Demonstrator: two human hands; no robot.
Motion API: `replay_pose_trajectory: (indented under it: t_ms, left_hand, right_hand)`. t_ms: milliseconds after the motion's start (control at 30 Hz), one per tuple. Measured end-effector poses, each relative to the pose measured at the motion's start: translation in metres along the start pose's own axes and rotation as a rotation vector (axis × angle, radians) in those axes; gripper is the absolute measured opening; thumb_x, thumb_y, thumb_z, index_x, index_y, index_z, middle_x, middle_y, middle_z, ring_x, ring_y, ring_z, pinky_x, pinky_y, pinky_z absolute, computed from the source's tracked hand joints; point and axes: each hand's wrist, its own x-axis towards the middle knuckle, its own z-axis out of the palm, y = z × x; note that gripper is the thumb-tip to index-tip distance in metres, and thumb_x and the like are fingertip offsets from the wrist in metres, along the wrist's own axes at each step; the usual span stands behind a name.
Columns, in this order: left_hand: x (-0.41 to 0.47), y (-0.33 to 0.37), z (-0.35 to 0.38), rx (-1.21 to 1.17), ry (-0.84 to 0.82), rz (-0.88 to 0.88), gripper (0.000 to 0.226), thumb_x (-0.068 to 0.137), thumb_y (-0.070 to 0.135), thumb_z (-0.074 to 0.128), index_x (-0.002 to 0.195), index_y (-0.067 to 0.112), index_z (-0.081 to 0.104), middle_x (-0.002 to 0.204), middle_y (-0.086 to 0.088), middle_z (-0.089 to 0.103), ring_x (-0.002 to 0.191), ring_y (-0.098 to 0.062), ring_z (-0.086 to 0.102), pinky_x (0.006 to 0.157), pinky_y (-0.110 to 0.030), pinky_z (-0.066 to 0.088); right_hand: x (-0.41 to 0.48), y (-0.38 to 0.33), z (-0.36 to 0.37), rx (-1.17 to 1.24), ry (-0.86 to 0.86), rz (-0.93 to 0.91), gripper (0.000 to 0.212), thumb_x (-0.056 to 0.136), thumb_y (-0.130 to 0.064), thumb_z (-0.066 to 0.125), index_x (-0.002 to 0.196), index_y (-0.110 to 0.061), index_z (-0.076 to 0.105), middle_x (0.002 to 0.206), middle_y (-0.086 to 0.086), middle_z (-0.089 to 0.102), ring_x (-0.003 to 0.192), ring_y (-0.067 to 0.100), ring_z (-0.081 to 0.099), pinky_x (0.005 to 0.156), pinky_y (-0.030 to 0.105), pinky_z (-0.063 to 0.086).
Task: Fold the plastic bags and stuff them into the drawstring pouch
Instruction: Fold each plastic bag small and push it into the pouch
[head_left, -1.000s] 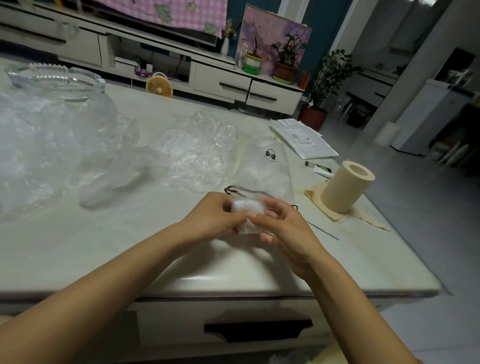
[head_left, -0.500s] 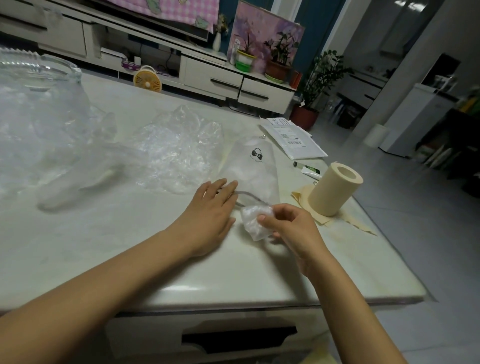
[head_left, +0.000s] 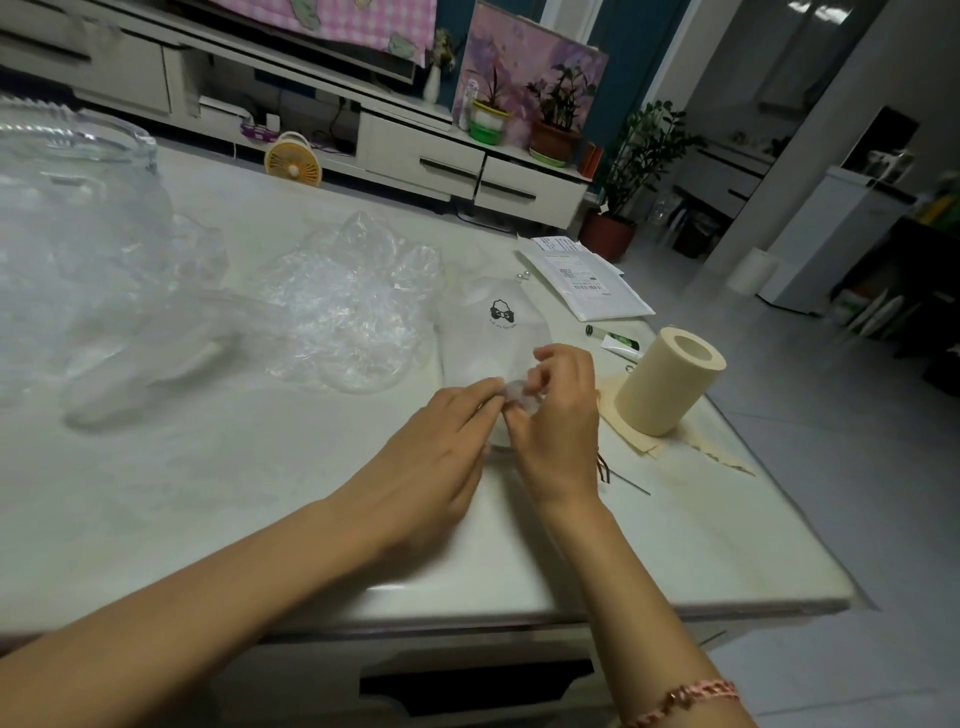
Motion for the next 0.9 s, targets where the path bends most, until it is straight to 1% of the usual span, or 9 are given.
replay_pose_trajectory:
  t_ms: [100, 200, 400, 500, 600, 667, 733, 800, 900]
  left_hand:
    - [-0.004, 0.0, 0.0, 0.03, -0.035, 0.028, 0.047, 0.087, 0.013, 0.033, 0.125, -0.008, 0.053, 0.131, -0.019, 0.053, 0.112, -0.026, 0.045, 0.094, -0.034, 0.036]
    - [-0.012, 0.001, 0.001, 0.143, -0.044, 0.062, 0.047, 0.084, 0.014, 0.036, 0.12, -0.007, 0.057, 0.123, -0.019, 0.059, 0.107, -0.024, 0.044, 0.093, -0.033, 0.034]
    - [-0.022, -0.02, -0.027, 0.313, 0.047, 0.116, 0.042, 0.076, 0.02, 0.039, 0.103, 0.006, 0.067, 0.108, -0.011, 0.067, 0.108, -0.022, 0.044, 0.098, -0.04, 0.028]
    - [-0.021, -0.048, -0.056, 0.372, 0.217, -0.077, 0.039, 0.078, 0.018, 0.042, 0.115, 0.008, 0.052, 0.122, -0.024, 0.056, 0.119, -0.032, 0.037, 0.102, -0.047, 0.023]
    - [-0.023, -0.07, -0.088, 0.448, 0.338, -0.359, 0.06, 0.075, 0.003, 0.067, 0.13, 0.001, 0.043, 0.135, -0.03, 0.041, 0.126, -0.037, 0.028, 0.102, -0.058, 0.029]
    - [-0.03, -0.082, -0.107, 0.469, 0.292, -0.561, 0.069, 0.078, 0.008, 0.071, 0.138, -0.001, 0.037, 0.143, -0.028, 0.032, 0.133, -0.04, 0.023, 0.108, -0.055, 0.02]
    - [-0.034, -0.092, -0.118, 0.456, 0.194, -0.717, 0.049, 0.087, 0.014, 0.062, 0.133, 0.002, 0.047, 0.142, -0.023, 0.036, 0.137, -0.038, 0.021, 0.111, -0.046, 0.012]
    - [-0.039, -0.099, -0.124, 0.457, 0.229, -0.695, 0.02, 0.089, 0.008, 0.057, 0.105, 0.0, 0.066, 0.117, -0.021, 0.058, 0.123, -0.042, 0.041, 0.098, -0.044, 0.027]
    - [-0.037, -0.088, -0.129, 0.498, 0.36, -0.46, 0.013, 0.08, 0.004, 0.056, 0.079, 0.0, 0.068, 0.077, -0.018, 0.065, 0.076, -0.038, 0.061, 0.066, -0.038, 0.044]
  right_hand:
    - [0.0, 0.004, 0.009, -0.154, -0.072, -0.039, 0.035, 0.065, -0.001, 0.057, 0.096, -0.013, 0.044, 0.087, 0.008, 0.057, 0.072, 0.023, 0.053, 0.056, 0.026, 0.035]
    - [0.0, 0.008, 0.016, -0.31, -0.178, -0.014, 0.029, 0.067, 0.009, 0.053, 0.085, -0.013, 0.046, 0.08, 0.009, 0.055, 0.063, 0.03, 0.047, 0.052, 0.027, 0.024]
    - [0.016, -0.004, 0.025, -0.555, -0.498, 0.229, 0.027, 0.086, -0.003, 0.043, 0.113, -0.01, 0.042, 0.111, 0.007, 0.049, 0.099, 0.028, 0.051, 0.065, 0.031, 0.027]
    - [0.024, -0.007, 0.021, -0.422, -0.604, 0.34, 0.03, 0.085, -0.01, 0.046, 0.115, -0.011, 0.043, 0.117, 0.008, 0.046, 0.107, 0.028, 0.047, 0.072, 0.032, 0.033]
    - [0.022, -0.019, 0.011, -0.397, -0.667, 0.325, 0.042, 0.088, -0.017, 0.047, 0.129, -0.013, 0.042, 0.126, 0.01, 0.043, 0.117, 0.028, 0.042, 0.09, 0.035, 0.036]
    - [0.015, -0.03, 0.006, -0.426, -0.584, 0.219, 0.048, 0.086, -0.015, 0.05, 0.133, -0.013, 0.041, 0.128, 0.01, 0.044, 0.118, 0.028, 0.04, 0.093, 0.035, 0.033]
    - [0.008, -0.04, 0.0, -0.345, -0.503, 0.158, 0.046, 0.085, -0.01, 0.051, 0.13, -0.014, 0.045, 0.124, 0.007, 0.046, 0.115, 0.026, 0.042, 0.091, 0.032, 0.032]
    - [0.001, -0.051, 0.0, -0.186, -0.471, 0.148, 0.039, 0.085, -0.009, 0.054, 0.124, -0.013, 0.051, 0.114, 0.002, 0.049, 0.111, 0.022, 0.045, 0.086, 0.024, 0.032]
    - [-0.002, -0.067, 0.001, 0.078, -0.467, 0.241, 0.027, 0.088, -0.016, 0.061, 0.114, -0.016, 0.057, 0.107, -0.004, 0.054, 0.103, 0.014, 0.054, 0.082, 0.019, 0.038]
